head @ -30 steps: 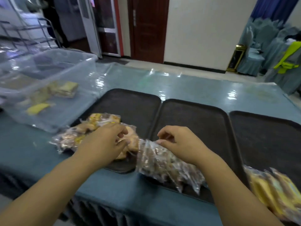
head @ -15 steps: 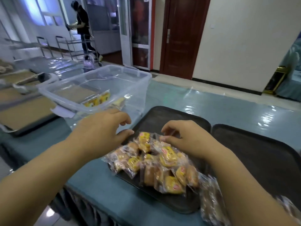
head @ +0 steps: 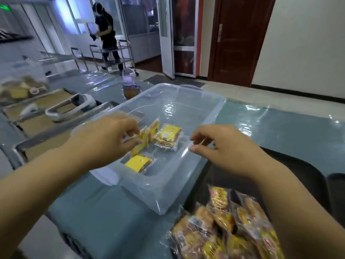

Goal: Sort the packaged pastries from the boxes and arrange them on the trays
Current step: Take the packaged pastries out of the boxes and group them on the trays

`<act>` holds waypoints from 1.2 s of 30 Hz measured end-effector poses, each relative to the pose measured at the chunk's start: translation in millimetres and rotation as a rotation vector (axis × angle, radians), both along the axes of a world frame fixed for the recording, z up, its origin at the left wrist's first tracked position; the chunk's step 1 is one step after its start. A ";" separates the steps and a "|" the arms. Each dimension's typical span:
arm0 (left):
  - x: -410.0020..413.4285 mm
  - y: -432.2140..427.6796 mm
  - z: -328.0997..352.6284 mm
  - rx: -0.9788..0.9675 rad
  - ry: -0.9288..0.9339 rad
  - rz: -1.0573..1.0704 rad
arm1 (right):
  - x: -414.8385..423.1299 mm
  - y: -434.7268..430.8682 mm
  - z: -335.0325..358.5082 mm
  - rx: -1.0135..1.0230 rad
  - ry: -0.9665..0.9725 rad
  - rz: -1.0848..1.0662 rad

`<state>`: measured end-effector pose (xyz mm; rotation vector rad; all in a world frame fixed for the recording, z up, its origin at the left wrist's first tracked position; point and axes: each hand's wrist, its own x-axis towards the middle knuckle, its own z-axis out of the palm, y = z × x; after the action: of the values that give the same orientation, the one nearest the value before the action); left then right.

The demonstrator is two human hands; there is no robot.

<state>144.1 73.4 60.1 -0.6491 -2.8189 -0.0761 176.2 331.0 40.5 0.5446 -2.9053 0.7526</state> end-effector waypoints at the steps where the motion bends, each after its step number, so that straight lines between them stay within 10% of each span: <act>1: -12.6 -6.7 -1.9 -0.020 -0.016 0.009 | -8.0 -7.1 2.2 0.015 0.005 0.012; 22: -232.8 -52.3 -84.6 -0.627 -0.423 -0.315 | -183.6 -150.4 -54.5 0.678 -0.463 -0.001; 36: -253.7 -21.3 -130.3 -0.850 -0.575 -0.249 | -235.4 -183.1 -179.4 0.654 -0.679 -0.072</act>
<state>-109.5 52.1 -70.2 -1.3211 -3.2183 1.1072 -59.1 147.9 -138.9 0.2385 -3.7799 -0.0937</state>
